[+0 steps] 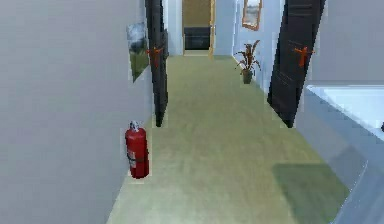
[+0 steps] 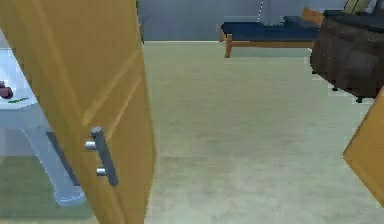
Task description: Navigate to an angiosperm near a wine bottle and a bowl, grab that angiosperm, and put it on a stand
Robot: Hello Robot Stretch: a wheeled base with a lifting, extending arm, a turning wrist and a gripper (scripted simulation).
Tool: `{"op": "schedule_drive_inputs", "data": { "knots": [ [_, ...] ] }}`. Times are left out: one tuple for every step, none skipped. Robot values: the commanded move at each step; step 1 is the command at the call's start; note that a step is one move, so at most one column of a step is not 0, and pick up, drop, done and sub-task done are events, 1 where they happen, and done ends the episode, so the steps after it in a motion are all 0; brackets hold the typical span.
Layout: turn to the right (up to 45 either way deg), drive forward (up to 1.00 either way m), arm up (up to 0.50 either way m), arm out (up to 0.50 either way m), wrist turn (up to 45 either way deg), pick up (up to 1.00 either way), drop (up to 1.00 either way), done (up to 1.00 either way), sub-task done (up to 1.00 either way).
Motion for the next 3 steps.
{"op": "schedule_drive_inputs", "data": {
  "knots": [
    [0.0, 1.0, 0.0, 0.0, 0.0, 0.0, 0.0, 0.0, 0.0],
    [3.0, 0.0, 0.0, 0.0, 0.0, 0.0, 0.0, 0.0, 0.0],
    [15.0, 0.0, 0.0, 0.0, 0.0, 0.0, 0.0, 0.0, 0.0]
  ]
}}
